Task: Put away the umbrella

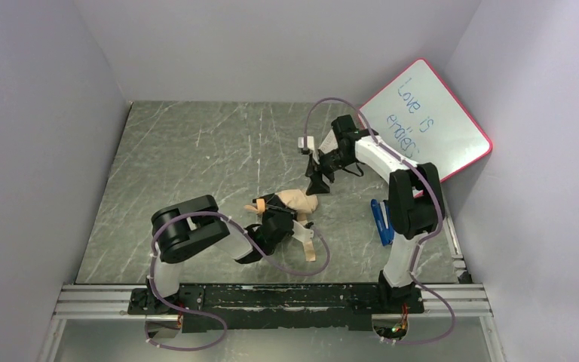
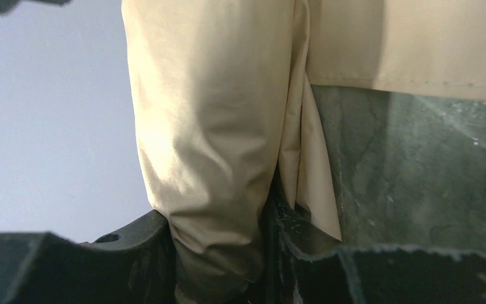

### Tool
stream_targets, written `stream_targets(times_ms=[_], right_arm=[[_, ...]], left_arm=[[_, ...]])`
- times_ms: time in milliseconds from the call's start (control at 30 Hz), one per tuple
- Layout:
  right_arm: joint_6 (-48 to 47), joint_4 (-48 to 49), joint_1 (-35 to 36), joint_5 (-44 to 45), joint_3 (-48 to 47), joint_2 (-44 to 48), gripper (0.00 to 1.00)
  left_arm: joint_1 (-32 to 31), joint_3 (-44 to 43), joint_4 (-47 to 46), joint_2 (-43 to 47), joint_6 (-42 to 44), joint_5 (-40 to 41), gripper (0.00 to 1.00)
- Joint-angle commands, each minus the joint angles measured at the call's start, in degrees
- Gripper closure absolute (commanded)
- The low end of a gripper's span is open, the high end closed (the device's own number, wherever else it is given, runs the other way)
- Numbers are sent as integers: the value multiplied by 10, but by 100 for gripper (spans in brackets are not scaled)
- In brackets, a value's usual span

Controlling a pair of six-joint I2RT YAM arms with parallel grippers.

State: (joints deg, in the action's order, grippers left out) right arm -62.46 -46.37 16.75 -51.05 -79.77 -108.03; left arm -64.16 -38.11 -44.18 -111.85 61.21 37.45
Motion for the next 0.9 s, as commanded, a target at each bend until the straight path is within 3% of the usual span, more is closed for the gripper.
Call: stream_targets(times_ms=[0, 367, 600, 733, 867], right_arm=[[-20, 5, 21, -4, 0, -12, 24], [-8, -2, 49, 52, -9, -61, 14], [9, 12, 58, 112, 9, -80, 15], [11, 0, 59, 133, 12, -94, 21], [27, 14, 58, 149, 23, -98, 40]], left_arm=[[-9, 27, 62, -29, 20, 7, 95], [-16, 29, 54, -33, 26, 6, 95], [-19, 30, 48, -32, 28, 7, 95], [-20, 26, 48, -32, 26, 8, 95], [-21, 26, 36, -31, 28, 15, 95]])
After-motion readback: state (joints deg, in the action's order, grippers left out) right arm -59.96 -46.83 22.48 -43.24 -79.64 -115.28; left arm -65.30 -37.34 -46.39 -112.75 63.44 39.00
